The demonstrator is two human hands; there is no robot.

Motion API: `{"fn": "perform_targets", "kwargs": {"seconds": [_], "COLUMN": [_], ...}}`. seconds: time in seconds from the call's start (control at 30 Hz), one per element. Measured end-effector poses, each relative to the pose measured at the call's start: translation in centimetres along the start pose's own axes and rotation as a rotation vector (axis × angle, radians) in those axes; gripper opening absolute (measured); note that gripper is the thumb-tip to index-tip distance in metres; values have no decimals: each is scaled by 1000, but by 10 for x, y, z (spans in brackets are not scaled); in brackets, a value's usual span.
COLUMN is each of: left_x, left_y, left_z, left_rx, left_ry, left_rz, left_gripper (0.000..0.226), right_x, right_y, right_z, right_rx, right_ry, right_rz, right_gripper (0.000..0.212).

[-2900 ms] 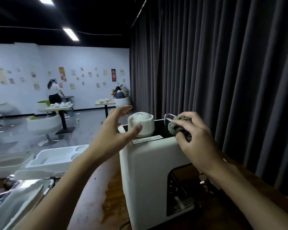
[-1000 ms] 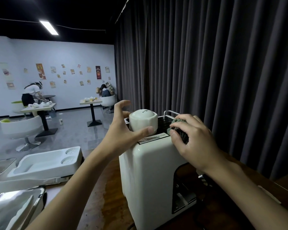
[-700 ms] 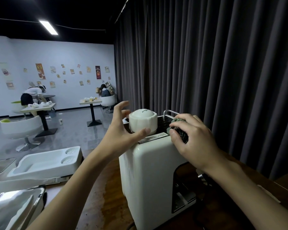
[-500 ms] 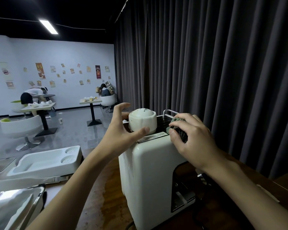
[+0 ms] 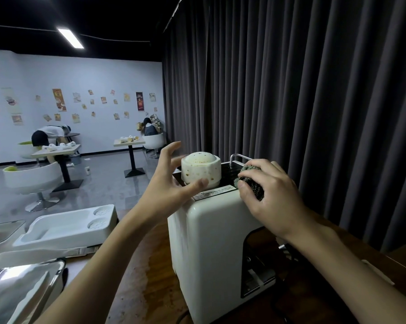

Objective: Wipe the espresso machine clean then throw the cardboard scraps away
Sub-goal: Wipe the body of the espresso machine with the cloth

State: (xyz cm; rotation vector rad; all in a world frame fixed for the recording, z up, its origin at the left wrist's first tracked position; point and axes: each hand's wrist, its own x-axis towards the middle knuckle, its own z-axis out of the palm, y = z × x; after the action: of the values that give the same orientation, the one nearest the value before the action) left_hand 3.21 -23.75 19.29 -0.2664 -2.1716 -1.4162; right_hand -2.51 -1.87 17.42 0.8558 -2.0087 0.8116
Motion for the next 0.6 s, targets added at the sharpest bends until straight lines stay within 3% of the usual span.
{"fn": "perform_targets", "kwargs": {"seconds": [0.6], "left_x": [-3], "left_y": [2], "left_z": [-1], "left_rx": [79], "left_ry": [42], "left_rz": [50], "left_gripper": [89], "right_x": [-1], "right_y": [-1], "right_z": [-1], "right_rx": [4], "right_ry": [-6], "right_rz": [14], "right_gripper": [39]}}
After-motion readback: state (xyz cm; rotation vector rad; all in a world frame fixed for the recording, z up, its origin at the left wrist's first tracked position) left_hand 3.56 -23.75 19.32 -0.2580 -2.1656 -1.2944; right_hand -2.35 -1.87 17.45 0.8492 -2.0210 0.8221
